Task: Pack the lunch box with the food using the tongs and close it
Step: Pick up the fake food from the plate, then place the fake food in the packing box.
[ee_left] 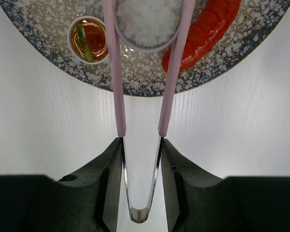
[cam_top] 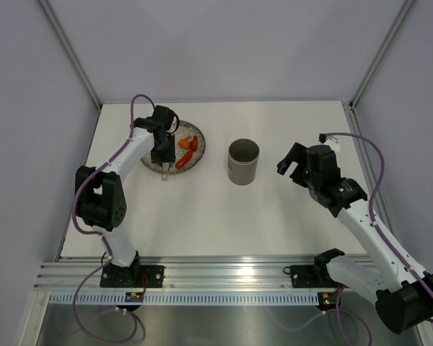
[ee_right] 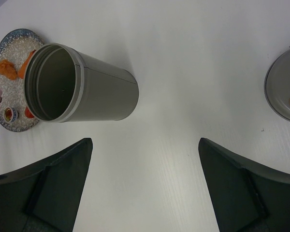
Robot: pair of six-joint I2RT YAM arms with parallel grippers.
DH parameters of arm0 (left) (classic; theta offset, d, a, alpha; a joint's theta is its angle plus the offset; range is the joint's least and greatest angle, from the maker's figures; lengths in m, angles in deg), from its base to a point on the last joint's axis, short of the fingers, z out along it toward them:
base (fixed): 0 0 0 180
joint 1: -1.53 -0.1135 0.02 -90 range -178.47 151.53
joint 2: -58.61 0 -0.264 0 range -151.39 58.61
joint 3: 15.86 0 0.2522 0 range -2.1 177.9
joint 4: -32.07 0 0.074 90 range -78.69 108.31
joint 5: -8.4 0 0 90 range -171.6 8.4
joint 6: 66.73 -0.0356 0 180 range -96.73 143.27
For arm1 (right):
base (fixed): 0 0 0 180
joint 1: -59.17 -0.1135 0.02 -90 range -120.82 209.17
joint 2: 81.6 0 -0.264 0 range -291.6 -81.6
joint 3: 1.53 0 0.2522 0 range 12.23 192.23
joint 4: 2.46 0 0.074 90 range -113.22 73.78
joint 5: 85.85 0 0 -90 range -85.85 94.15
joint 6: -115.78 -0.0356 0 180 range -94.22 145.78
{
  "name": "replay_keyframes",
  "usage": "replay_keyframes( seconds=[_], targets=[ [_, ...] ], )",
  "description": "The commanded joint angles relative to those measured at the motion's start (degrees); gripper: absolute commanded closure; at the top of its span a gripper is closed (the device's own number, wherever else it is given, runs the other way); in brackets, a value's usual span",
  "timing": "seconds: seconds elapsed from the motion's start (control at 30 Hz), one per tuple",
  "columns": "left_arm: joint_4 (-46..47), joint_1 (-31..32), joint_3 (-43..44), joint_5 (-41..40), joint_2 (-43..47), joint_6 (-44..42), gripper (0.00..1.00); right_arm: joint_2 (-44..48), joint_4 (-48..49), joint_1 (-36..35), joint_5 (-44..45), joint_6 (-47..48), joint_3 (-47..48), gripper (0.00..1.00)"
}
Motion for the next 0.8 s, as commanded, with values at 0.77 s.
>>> replay_keyframes(
  seconds=[0.77],
  targets=[
    [-12.0, 23.0, 24.3, 6.7, 2.9, -1.5, 1.0, 4.1, -3.9, -0.3, 6.4, 2.0, 2.6, 0.0]
  ],
)
